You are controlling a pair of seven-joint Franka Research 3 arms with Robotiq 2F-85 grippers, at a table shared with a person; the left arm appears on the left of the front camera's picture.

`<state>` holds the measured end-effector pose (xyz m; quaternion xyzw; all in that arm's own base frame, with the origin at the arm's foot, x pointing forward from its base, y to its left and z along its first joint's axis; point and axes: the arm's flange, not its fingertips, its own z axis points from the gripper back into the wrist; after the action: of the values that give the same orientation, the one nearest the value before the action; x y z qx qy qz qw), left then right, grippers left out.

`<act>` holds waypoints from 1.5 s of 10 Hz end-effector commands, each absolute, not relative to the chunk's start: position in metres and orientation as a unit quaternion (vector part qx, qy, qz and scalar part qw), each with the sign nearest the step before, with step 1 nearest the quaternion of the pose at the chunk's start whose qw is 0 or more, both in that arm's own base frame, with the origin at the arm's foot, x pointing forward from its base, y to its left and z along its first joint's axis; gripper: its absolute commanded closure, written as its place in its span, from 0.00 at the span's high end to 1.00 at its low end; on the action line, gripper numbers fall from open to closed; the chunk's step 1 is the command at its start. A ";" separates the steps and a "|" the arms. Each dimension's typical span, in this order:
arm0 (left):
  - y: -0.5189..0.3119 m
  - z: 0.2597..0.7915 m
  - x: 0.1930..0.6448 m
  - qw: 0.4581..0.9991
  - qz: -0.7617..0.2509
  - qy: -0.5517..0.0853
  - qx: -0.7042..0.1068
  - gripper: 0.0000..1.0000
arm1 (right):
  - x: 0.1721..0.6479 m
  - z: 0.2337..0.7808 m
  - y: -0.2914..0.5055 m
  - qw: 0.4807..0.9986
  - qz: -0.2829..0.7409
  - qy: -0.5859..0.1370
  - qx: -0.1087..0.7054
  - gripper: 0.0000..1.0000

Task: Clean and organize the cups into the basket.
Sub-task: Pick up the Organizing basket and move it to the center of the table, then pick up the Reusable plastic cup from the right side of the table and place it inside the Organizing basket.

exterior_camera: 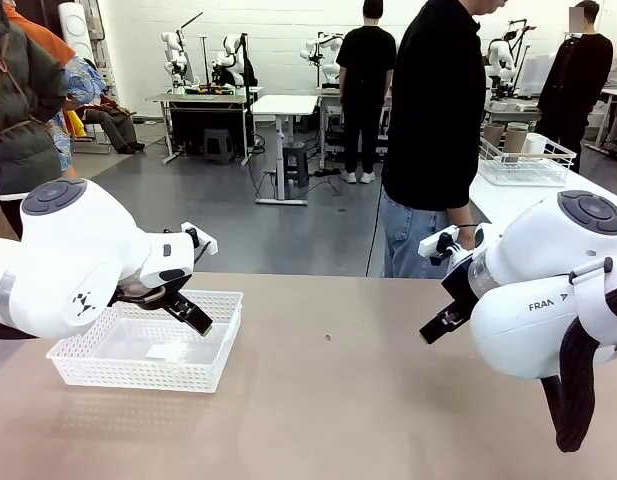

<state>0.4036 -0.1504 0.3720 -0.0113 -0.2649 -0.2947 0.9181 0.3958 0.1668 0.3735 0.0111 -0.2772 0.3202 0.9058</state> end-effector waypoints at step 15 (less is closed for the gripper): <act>-0.158 0.492 0.325 0.897 -0.375 -0.234 0.027 1.00 | 0.331 0.499 0.161 0.888 0.351 -0.293 -0.050 1.00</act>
<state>0.3089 -0.1540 0.5095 0.0333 -0.2375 -0.3785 0.8940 0.3104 0.1611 0.5198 -0.0518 -0.2987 0.3564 0.8838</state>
